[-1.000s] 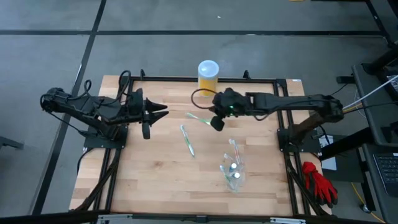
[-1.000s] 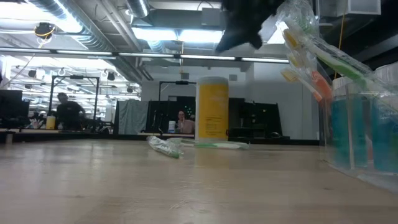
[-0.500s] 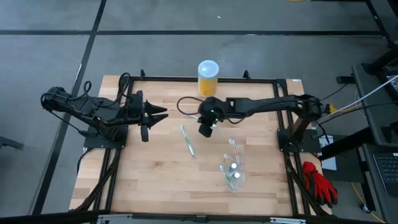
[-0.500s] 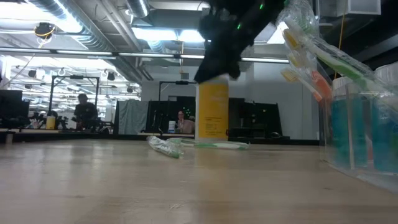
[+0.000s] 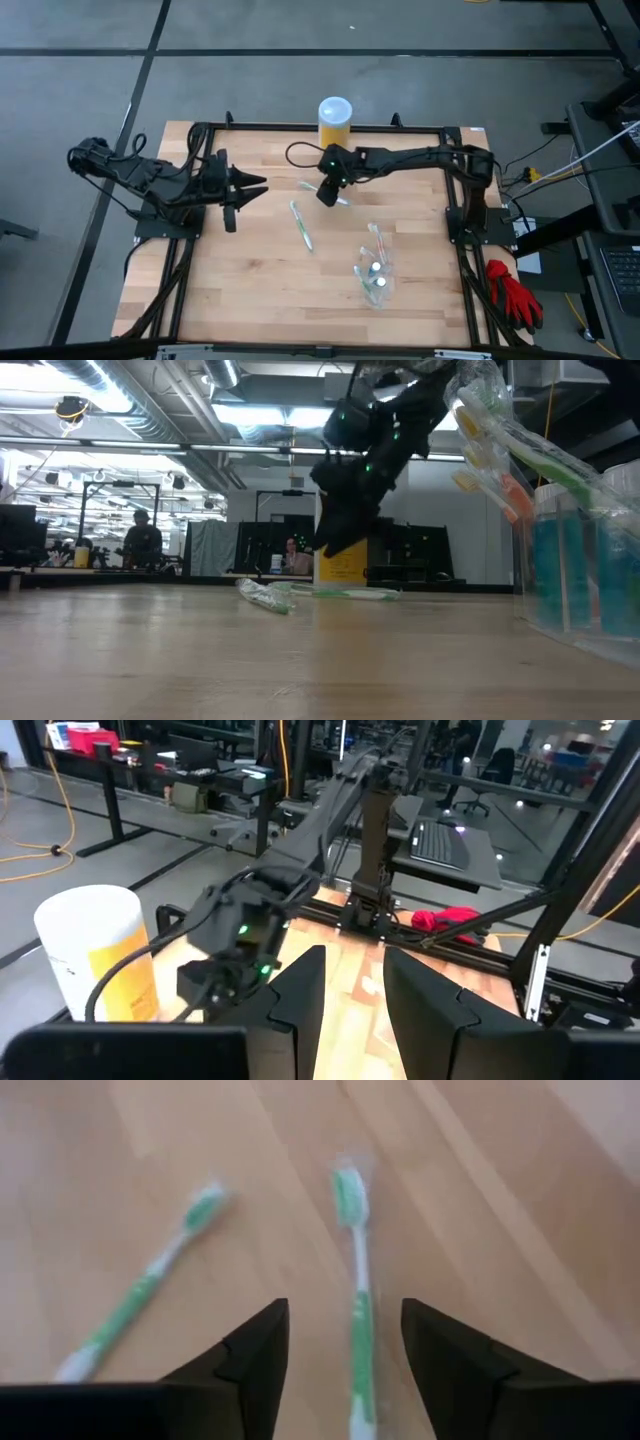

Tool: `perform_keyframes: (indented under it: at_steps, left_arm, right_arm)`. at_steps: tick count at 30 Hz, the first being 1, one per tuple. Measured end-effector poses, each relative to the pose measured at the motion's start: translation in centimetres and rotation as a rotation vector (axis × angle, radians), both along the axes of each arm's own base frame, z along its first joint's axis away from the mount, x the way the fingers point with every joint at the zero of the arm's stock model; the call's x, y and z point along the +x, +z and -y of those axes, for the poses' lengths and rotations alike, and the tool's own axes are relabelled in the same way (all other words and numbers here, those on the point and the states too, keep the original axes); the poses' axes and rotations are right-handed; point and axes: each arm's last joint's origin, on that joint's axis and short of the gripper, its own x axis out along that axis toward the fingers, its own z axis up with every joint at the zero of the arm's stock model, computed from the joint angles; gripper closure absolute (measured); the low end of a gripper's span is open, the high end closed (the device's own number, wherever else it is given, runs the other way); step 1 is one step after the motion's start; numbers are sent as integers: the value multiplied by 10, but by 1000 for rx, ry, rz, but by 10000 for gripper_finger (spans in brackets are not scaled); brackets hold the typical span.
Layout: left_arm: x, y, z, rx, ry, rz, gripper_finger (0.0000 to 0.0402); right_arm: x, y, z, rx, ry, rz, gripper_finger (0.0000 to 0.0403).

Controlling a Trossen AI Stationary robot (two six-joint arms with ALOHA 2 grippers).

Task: Pick & Place toothbrushing station
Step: Put the top green toothbrush into the transparent organizer

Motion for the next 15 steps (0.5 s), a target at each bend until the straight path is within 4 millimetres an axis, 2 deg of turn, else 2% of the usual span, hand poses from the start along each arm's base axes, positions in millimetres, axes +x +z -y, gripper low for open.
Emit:
perform_keyframes:
  at_steps: [6,15]
  left_arm:
    - [-2,0,5,-14,-18,6,300]
    - [-4,2,10,-31,-40,25,300]
  right_arm:
    - [5,-19,10,36,25,-35,211]
    - [30,-29,17,-1,90,-52,220]
